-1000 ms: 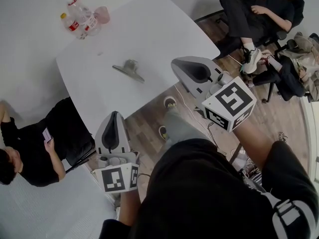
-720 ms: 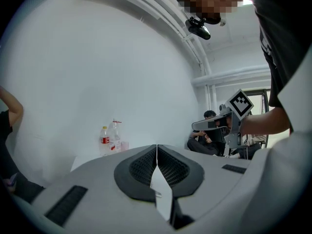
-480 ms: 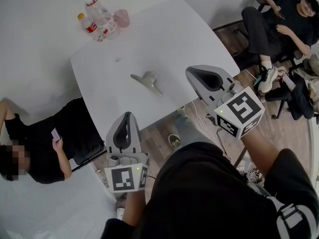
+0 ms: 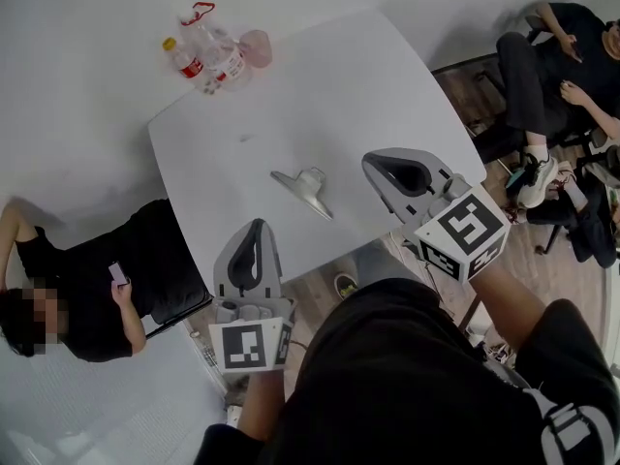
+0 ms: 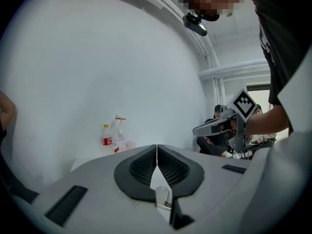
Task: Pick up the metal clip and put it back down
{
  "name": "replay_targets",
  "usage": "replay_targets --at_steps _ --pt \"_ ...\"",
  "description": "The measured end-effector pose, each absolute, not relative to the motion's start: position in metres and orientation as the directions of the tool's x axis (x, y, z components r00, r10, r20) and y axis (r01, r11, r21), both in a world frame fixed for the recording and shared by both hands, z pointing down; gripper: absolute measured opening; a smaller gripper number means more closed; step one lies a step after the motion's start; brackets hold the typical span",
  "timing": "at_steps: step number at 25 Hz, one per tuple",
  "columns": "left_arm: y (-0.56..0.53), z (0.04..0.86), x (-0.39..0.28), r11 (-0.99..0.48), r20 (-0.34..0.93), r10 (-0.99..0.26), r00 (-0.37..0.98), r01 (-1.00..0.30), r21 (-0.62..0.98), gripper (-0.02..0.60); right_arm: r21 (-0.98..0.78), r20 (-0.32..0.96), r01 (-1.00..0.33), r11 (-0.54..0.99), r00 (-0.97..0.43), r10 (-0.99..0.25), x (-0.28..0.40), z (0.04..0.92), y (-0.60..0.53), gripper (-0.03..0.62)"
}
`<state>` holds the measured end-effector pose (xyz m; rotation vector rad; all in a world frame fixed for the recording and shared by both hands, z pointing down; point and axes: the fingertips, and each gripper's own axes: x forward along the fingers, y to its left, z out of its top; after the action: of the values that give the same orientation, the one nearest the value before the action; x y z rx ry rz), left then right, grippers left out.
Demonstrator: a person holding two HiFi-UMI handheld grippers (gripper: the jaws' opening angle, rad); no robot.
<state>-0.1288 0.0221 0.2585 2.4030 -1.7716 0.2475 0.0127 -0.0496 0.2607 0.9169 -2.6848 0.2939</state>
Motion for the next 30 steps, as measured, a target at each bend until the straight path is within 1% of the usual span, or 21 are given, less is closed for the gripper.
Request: replay_targets --at_steps 6,10,17,23,25,28,30 --pt "-0.009 0.261 -0.127 -0.275 0.236 -0.934 0.269 -0.961 0.009 0.023 -0.114 0.361 -0.565 0.817 -0.79 -0.496 0.007 0.27 -0.078 0.017" --pt "-0.032 0.266 -0.125 -0.268 0.265 -0.929 0.26 -0.963 0.005 0.023 -0.138 0.403 -0.521 0.843 -0.807 -0.432 0.004 0.282 -0.098 0.017" --pt "-0.069 0.28 -0.116 -0.256 0.319 -0.916 0.243 -0.967 0.002 0.023 -0.239 0.459 -0.421 0.875 -0.843 -0.28 0.0 0.31 -0.115 0.02" --pt "-0.095 0.298 -0.108 -0.234 0.37 -0.903 0.218 -0.972 0.002 0.023 -0.316 0.464 -0.358 0.879 -0.866 -0.186 -0.001 0.331 -0.135 0.023" --pt "-0.101 0.304 -0.106 -0.222 0.391 -0.897 0.205 -0.975 0.002 0.023 -0.354 0.455 -0.345 0.869 -0.876 -0.162 0.0 0.336 -0.14 0.039" --pt "-0.108 0.312 -0.104 -0.201 0.409 -0.893 0.185 -0.98 0.005 0.023 -0.407 0.448 -0.326 0.853 -0.885 -0.125 0.002 0.345 -0.147 0.121" --pt "-0.113 0.318 -0.103 -0.188 0.425 -0.889 0.173 -0.982 0.006 0.023 -0.439 0.443 -0.306 0.845 -0.892 -0.093 0.001 0.35 -0.148 0.132"
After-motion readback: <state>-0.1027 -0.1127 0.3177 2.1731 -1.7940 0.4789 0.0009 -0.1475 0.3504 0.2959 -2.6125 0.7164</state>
